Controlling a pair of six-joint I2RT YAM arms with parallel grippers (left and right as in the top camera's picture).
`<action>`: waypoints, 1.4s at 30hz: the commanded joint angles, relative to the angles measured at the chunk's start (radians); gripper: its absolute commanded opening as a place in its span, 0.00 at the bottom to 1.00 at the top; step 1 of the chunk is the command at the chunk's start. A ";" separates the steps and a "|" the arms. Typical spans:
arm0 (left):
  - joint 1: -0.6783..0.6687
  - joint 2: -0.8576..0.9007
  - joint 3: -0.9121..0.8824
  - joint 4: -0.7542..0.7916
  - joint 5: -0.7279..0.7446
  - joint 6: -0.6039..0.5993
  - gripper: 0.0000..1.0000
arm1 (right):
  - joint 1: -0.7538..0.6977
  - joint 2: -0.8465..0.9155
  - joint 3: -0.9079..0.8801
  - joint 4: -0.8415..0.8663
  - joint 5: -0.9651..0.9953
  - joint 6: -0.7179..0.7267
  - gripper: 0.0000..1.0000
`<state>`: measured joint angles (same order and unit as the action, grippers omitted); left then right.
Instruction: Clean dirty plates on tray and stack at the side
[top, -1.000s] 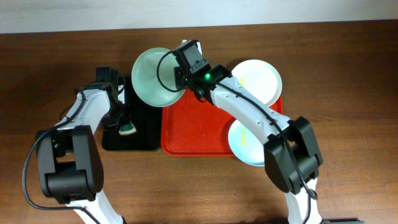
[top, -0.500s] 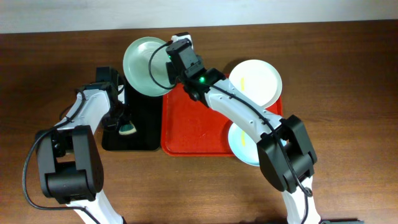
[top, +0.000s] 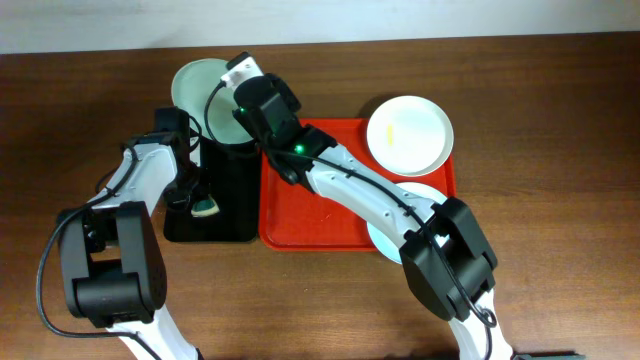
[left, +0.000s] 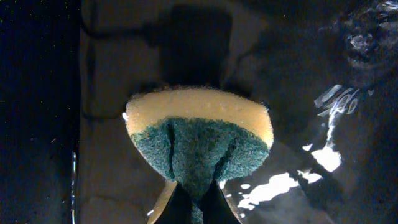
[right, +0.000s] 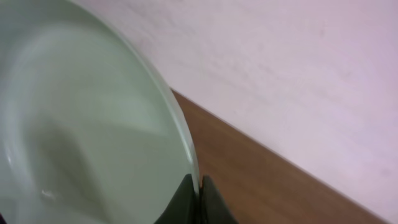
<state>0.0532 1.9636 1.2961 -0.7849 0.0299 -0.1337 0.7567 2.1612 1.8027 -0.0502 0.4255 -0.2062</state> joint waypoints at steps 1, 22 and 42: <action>0.007 0.015 0.012 -0.001 0.000 0.015 0.00 | 0.026 0.000 0.021 0.054 0.043 -0.122 0.04; 0.007 0.015 0.012 -0.002 0.000 0.015 0.00 | 0.045 -0.076 0.021 0.279 0.131 -0.514 0.04; 0.007 0.015 0.012 -0.001 0.000 0.015 0.00 | 0.090 -0.076 0.021 0.365 0.182 -0.602 0.04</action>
<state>0.0532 1.9636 1.2961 -0.7849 0.0299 -0.1337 0.8452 2.1365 1.8030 0.3050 0.5812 -0.8124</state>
